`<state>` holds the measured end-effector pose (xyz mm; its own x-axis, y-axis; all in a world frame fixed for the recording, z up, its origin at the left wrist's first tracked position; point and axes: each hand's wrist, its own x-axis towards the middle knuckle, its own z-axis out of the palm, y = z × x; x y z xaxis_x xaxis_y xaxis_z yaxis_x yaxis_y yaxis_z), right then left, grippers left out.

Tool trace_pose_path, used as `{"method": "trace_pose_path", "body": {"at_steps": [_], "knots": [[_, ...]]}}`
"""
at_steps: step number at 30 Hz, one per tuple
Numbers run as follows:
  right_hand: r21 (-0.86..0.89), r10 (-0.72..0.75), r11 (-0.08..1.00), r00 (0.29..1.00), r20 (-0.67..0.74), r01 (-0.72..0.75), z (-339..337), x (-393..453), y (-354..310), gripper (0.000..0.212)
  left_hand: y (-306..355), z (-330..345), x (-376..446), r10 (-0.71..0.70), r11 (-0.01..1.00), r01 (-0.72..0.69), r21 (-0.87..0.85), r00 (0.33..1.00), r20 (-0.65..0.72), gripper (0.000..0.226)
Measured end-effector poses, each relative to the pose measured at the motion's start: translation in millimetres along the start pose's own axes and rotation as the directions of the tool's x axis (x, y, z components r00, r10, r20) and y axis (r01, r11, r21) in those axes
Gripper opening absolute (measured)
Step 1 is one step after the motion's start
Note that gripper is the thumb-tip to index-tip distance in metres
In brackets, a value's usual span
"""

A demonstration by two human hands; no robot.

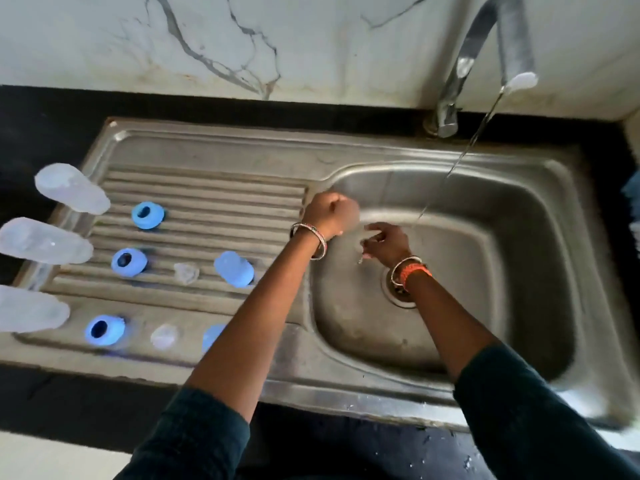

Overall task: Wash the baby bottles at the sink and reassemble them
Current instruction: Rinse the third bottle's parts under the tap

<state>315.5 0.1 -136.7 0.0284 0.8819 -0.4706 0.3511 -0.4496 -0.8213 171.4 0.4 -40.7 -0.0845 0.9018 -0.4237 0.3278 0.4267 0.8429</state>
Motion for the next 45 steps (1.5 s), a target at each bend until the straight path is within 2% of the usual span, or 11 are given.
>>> {"method": "trace_pose_path", "body": {"at_steps": [3, 5, 11, 21, 24, 26, 28, 30, 36, 41, 45], "knots": [[0.534, -0.033, 0.846, 0.997, 0.074, -0.012, -57.0, -13.2, -31.3, 0.036, 11.8, 32.6, 0.5, 0.029, 1.0, -0.029, 0.008, 0.997, 0.074, 0.028], [0.592, -0.134, 0.805, 0.984, 0.119, 0.038, -90.9, -22.6, -48.9, 0.031, 29.4, 57.8, -4.2, 0.048, 0.987, -0.027, -0.159, 0.991, 0.126, 0.017], [0.231, -0.219, 0.946, 0.974, -0.061, 0.227, -132.8, -34.5, -76.5, 0.021, 67.5, 102.9, -11.0, 0.021, 0.827, 0.068, -0.557, 0.988, 0.153, 0.006], [0.252, -0.348, 0.892, 0.926, -0.143, 0.374, -140.2, -31.3, -75.5, 0.012, 78.3, 114.9, -9.1, 0.09, 0.708, -0.069, -0.703, 0.996, -0.006, 0.019], [0.264, -0.269, 0.924, 0.961, -0.06, 0.276, -135.3, -32.2, -79.6, 0.018, 78.2, 114.7, -10.4, 0.11, 0.811, -0.183, -0.555, 0.98, -0.163, 0.023], [0.209, -0.218, 0.949, 0.97, -0.106, 0.236, -127.6, -31.6, -82.4, 0.028, 74.4, 115.8, -12.0, 0.268, 0.918, -0.321, -0.234, 0.936, -0.23, 0.01], [0.198, -0.164, 0.956, 0.955, -0.248, 0.215, -120.0, -29.3, -87.6, 0.039, 68.4, 123.1, -16.1, 0.454, 0.891, -0.438, 0.121, 0.857, -0.242, 0.01], [0.239, -0.111, 0.955, 0.957, -0.268, 0.177, -114.5, -29.7, -95.0, 0.043, 65.9, 127.1, -23.4, 0.475, 0.879, -0.437, 0.188, 0.831, -0.29, 0.015], [0.323, -0.25, 0.918, 0.968, 0.017, 0.232, -117.1, -38.4, -93.1, 0.017, 76.7, 114.2, -14.4, 0.08, 0.993, -0.101, -0.068, 0.962, -0.261, 0.055], [0.149, -0.283, 0.935, 0.93, -0.236, 0.322, -119.5, -37.5, -99.1, 0.055, 77.1, 111.9, -20.8, 0.117, 0.97, -0.135, -0.201, 0.988, -0.102, 0.036], [0.11, -0.256, 0.951, 0.936, -0.242, 0.289, -115.3, -36.0, -105.9, 0.056, 84.6, 114.9, -23.1, 0.059, 0.882, -0.08, -0.464, 0.996, -0.061, 0.03]]}}
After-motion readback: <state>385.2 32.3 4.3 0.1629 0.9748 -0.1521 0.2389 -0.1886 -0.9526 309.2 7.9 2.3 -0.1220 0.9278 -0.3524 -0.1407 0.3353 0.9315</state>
